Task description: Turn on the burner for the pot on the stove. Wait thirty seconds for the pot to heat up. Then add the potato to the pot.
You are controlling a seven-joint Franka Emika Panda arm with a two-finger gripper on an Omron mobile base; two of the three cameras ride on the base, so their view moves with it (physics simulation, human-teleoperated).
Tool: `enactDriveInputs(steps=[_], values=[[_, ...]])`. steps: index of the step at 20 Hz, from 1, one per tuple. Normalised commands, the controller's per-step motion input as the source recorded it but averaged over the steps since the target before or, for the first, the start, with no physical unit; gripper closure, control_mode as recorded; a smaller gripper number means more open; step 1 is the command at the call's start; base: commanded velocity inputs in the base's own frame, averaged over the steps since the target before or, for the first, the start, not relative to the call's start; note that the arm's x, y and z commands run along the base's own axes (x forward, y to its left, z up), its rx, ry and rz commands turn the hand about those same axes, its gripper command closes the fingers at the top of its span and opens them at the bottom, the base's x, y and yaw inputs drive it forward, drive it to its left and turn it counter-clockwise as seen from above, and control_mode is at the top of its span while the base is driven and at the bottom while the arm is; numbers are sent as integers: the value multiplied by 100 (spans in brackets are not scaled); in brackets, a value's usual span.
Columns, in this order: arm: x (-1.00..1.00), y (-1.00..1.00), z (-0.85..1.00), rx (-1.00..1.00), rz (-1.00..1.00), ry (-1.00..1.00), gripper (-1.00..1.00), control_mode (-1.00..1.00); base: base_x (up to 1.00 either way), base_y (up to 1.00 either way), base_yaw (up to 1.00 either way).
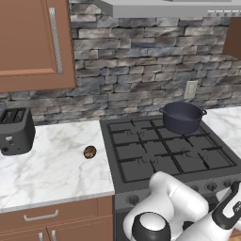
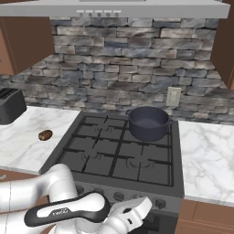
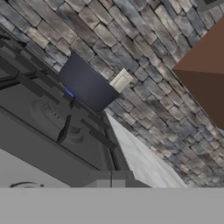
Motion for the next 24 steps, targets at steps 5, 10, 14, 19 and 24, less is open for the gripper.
enactDriveInputs(steps=[5, 10, 14, 19, 24], values=[[0, 0, 0, 0, 0, 0, 100, -100, 0, 0, 0], [0, 0, 0, 0, 0, 0, 100, -100, 0, 0, 0], [0, 0, 0, 0, 0, 0, 100, -100, 0, 0, 0], [0, 0, 0, 0, 0, 0, 100, -100, 0, 0, 0], [0, 0, 0, 0, 0, 0, 100, -100, 0, 0, 0]])
